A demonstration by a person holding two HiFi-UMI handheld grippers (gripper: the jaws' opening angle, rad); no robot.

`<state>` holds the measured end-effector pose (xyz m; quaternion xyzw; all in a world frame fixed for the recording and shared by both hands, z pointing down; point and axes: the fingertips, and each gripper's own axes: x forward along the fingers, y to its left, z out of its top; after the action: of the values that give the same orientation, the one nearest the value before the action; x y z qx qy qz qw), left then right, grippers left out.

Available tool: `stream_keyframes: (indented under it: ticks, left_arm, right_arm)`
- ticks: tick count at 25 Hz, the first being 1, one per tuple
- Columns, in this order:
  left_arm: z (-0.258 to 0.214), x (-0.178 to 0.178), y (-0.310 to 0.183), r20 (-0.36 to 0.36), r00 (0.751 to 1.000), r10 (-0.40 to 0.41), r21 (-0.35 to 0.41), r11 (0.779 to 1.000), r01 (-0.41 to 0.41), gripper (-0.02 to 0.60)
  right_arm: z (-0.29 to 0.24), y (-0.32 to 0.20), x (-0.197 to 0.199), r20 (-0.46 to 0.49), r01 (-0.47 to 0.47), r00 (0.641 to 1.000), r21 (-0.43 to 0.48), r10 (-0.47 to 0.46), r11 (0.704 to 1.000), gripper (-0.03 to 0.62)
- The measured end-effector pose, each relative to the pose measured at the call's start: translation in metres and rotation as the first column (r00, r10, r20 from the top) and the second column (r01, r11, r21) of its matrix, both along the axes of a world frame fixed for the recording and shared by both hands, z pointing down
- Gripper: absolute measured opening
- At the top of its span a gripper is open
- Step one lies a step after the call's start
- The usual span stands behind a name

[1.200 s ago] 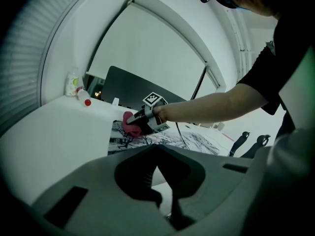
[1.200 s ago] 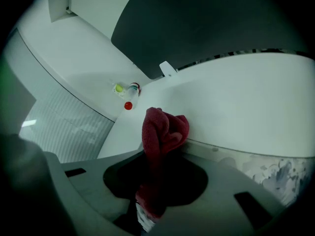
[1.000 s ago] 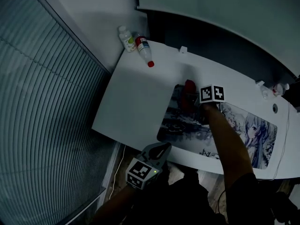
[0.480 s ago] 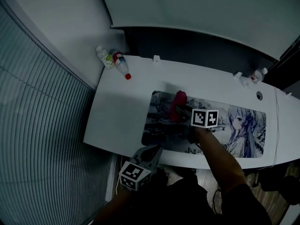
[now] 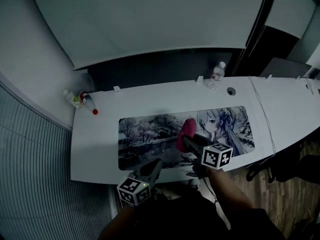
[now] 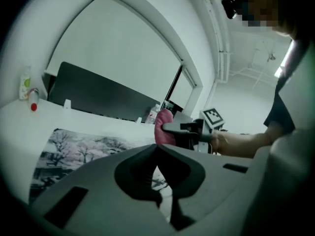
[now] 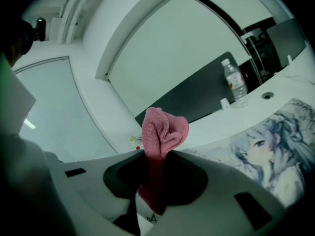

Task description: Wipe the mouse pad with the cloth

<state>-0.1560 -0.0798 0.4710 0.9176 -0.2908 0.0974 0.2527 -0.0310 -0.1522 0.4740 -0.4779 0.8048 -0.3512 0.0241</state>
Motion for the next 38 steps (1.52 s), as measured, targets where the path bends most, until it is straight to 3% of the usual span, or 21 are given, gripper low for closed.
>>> stream_keyframes:
  ticks: [5, 10, 16, 25, 38]
  left_arm:
    - [-0.02, 0.055, 0.012, -0.049, 0.995, 0.084, 0.011, 0.996, -0.083, 0.005]
    - [-0.038, 0.082, 0.022, -0.092, 0.989, 0.12, 0.022, 0.993, -0.118, 0.005]
    - [-0.042, 0.09, 0.033, -0.128, 0.985, 0.118, -0.012, 0.993, -0.121, 0.005]
    - [-0.042, 0.095, 0.047, -0.088, 0.981, 0.175, -0.005, 0.984, -0.176, 0.006]
    - [-0.04, 0.086, 0.05, -0.077, 0.98, 0.186, 0.001, 0.983, -0.186, 0.005]
  right_arm:
    - [-0.02, 0.061, 0.059, 0.003, -0.094, 0.996, 0.022, 0.094, 0.995, 0.107]
    - [-0.032, 0.104, 0.086, 0.006, -0.146, 0.989, 0.038, 0.146, 0.988, 0.107]
    - [-0.035, 0.136, 0.077, 0.023, -0.14, 0.99, 0.037, 0.139, 0.989, 0.107]
    - [-0.031, 0.143, 0.062, 0.036, -0.116, 0.993, 0.027, 0.115, 0.993, 0.107]
    - [-0.027, 0.145, 0.047, 0.029, -0.095, 0.995, 0.016, 0.094, 0.995, 0.107]
